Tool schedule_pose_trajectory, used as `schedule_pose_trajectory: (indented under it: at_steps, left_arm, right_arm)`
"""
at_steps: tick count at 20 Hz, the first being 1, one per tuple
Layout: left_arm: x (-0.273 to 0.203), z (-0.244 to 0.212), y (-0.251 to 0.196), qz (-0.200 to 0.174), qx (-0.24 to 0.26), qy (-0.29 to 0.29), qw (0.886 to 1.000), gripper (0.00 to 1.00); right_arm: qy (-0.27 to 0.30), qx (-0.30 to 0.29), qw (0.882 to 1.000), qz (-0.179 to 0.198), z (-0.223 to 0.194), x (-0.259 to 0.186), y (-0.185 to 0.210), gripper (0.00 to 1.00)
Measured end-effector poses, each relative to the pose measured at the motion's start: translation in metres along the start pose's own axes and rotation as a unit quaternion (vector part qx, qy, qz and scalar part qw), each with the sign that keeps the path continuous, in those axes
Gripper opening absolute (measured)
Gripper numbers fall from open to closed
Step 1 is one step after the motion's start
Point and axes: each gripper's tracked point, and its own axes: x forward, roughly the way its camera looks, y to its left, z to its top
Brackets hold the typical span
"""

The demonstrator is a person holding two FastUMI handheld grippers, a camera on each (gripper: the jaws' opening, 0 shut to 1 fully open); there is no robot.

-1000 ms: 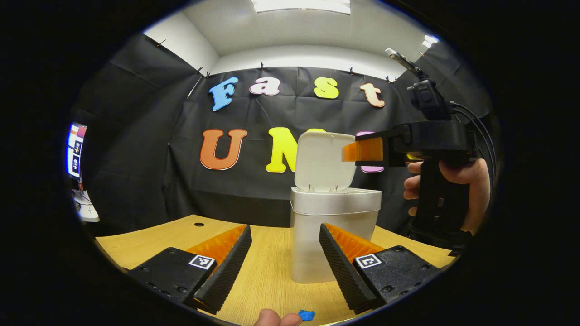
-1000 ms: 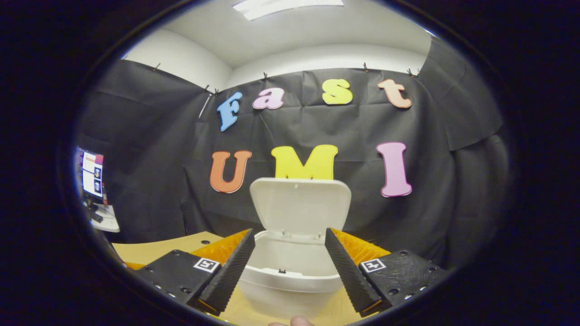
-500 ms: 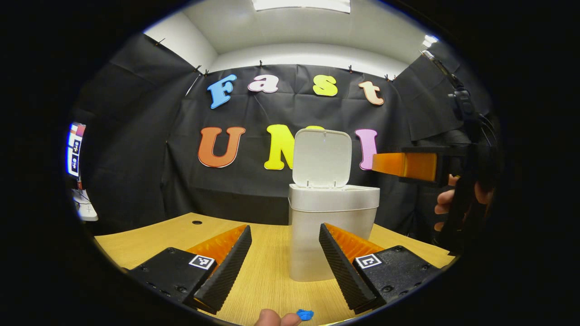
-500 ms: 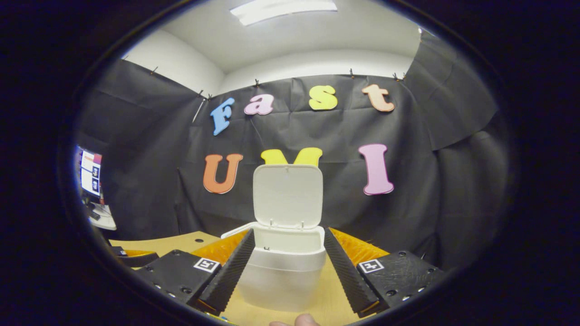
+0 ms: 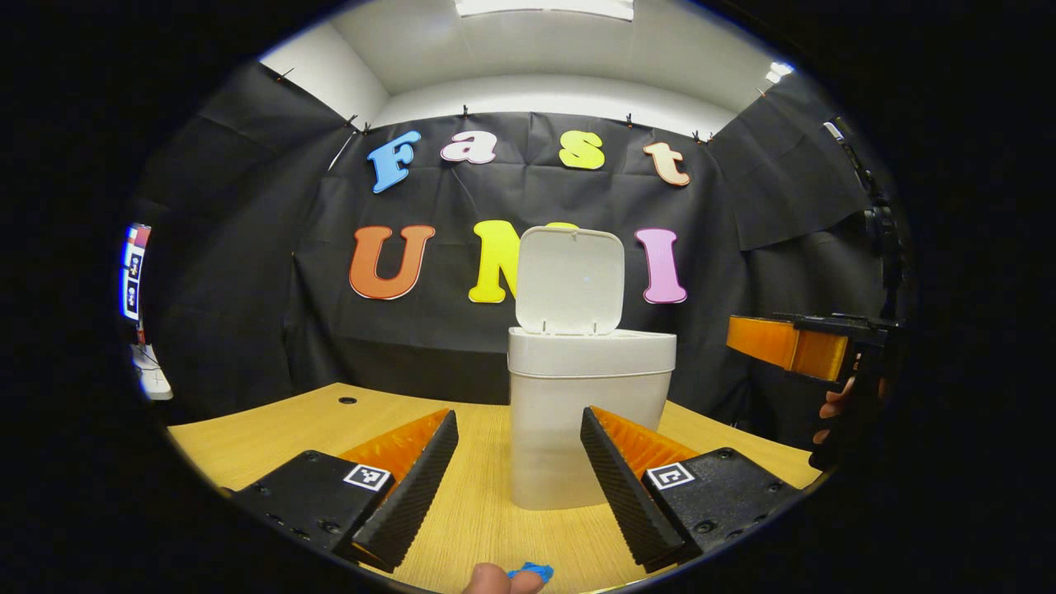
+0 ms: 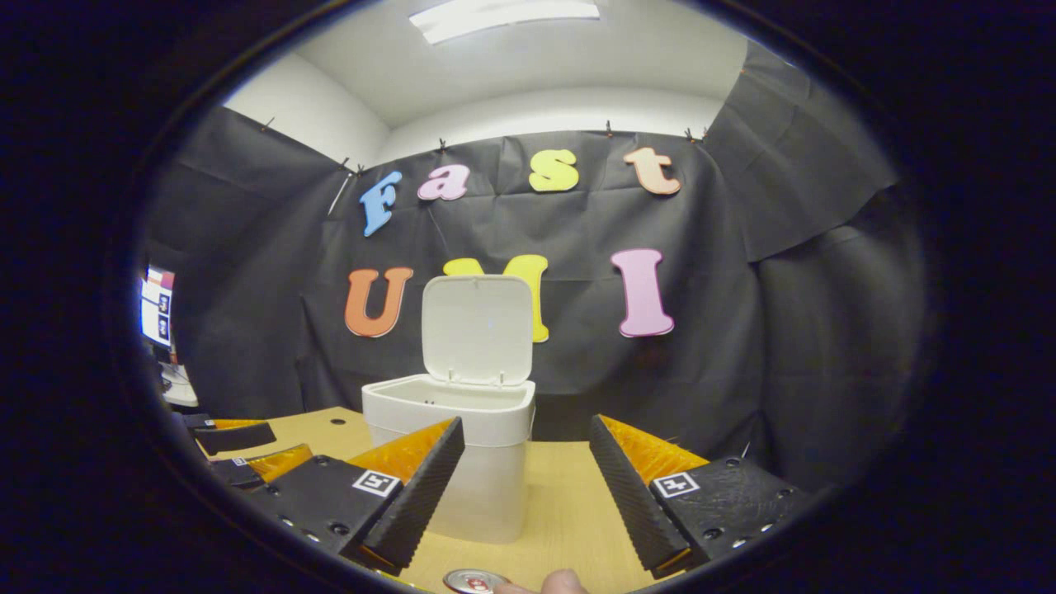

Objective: Press the lid of the desktop garbage bin to open it, pick up the crumpled paper on the desktop and throw it into the bin, then pick up the pop can on the desktop and drop it into the bin, and finally close the garbage bin lid.

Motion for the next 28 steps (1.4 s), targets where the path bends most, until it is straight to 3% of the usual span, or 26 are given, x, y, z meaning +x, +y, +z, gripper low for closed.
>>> schedule_pose_trajectory:
  at_steps: [11, 18, 28]
  left_arm:
    - [-0.023, -0.055, -0.006, 0.007, 0.008, 0.084, 0.996, 0.97]
    - [-0.045, -0.094, -0.007, 0.012, 0.025, 0.129, 0.991, 0.97]
    - [-0.064, -0.164, -0.009, 0.016, 0.019, 0.218, 0.976, 0.97]
  right_arm:
    - [0.008, 0.015, 1.0, 0.019, -0.03, -0.016, -0.009, 0.95]
    - [-0.003, 0.009, 1.0, 0.004, -0.045, -0.038, -0.024, 0.95]
    - [0.026, 0.014, 0.999, 0.013, -0.082, -0.044, -0.022, 0.95]
